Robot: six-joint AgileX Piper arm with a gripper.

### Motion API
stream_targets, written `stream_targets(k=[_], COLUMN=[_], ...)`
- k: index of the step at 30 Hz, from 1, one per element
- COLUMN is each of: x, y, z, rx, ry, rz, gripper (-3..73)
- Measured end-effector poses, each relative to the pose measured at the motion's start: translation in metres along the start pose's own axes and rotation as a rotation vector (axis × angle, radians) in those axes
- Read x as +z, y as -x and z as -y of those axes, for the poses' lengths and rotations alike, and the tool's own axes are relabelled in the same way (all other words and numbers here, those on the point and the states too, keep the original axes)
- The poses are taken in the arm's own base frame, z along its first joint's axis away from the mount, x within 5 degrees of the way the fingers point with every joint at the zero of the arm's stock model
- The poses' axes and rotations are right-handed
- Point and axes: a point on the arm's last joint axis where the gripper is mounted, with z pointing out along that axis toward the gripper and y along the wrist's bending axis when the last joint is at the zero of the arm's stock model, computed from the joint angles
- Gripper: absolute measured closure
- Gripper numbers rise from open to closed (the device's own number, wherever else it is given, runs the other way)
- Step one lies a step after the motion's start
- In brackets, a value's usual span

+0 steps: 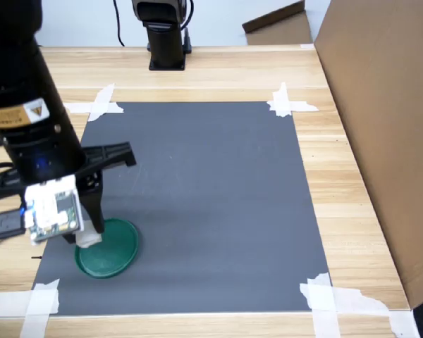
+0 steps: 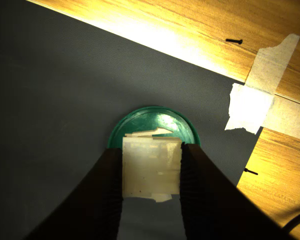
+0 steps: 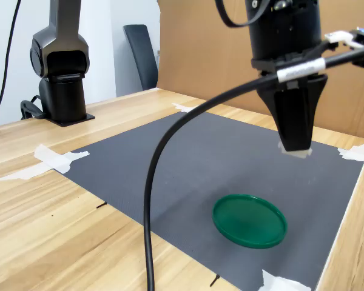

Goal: Grasp a white terminal and put it in the green lid.

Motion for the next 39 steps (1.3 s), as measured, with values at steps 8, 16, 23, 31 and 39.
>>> stream_targets(k=[8, 16, 23, 31, 39], x=[-0.015, 0.006, 0.006, 0.038, 0.063], y=[-0.019, -0.034, -0.03, -0.035, -0.045], z=[-0.013, -0.017, -0.015, -0.007, -0.01], rx=[-0.043, -0.073, -0.075, -0.118, -0.112], ry=[0.027, 0.031, 0.007, -0.046, -0.013], rz=[-0.016, -0.049, -0.015, -0.049, -0.104], gripper=[43.4, 43.4, 43.4, 43.4, 43.4])
